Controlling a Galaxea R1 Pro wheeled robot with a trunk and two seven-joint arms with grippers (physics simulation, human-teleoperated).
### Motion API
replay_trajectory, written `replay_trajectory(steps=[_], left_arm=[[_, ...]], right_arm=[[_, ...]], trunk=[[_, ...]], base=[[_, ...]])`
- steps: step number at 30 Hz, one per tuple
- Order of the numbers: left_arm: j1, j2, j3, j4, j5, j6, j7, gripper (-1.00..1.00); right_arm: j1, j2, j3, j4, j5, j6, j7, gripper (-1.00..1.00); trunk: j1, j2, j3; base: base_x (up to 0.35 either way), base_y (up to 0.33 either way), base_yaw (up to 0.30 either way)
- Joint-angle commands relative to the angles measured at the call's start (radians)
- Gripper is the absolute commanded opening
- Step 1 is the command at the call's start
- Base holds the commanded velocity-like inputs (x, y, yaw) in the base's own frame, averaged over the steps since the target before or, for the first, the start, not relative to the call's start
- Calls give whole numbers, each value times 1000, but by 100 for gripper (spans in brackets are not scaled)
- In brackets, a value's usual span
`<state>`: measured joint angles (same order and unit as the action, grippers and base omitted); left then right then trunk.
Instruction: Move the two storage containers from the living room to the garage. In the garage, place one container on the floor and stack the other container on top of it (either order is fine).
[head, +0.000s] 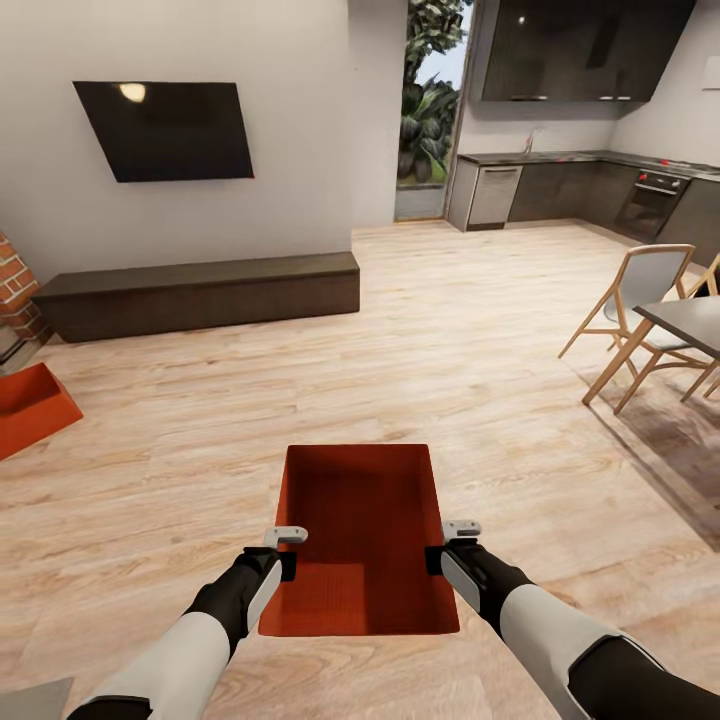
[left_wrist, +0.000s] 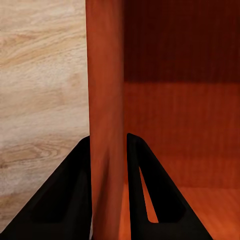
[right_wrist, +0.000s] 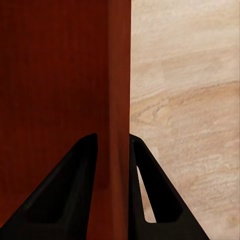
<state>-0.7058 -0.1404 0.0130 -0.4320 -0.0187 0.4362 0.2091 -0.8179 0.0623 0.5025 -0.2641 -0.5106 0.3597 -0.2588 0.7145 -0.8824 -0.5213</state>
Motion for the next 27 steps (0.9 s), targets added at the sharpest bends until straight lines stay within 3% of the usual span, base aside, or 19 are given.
replay_trajectory(steps=[1, 27], left_arm=[[0, 10, -11, 28, -23, 75, 9, -100], [0, 10, -11, 29, -23, 75, 10, -100]], right_arm=[[-1, -1, 38, -8, -19, 1, 9, -100], [-1, -2, 39, -9, -19, 1, 9, -100]], trunk=[[-4, 6, 2], [-103, 188, 84]], base=[[0, 0, 0], [0, 0, 0]])
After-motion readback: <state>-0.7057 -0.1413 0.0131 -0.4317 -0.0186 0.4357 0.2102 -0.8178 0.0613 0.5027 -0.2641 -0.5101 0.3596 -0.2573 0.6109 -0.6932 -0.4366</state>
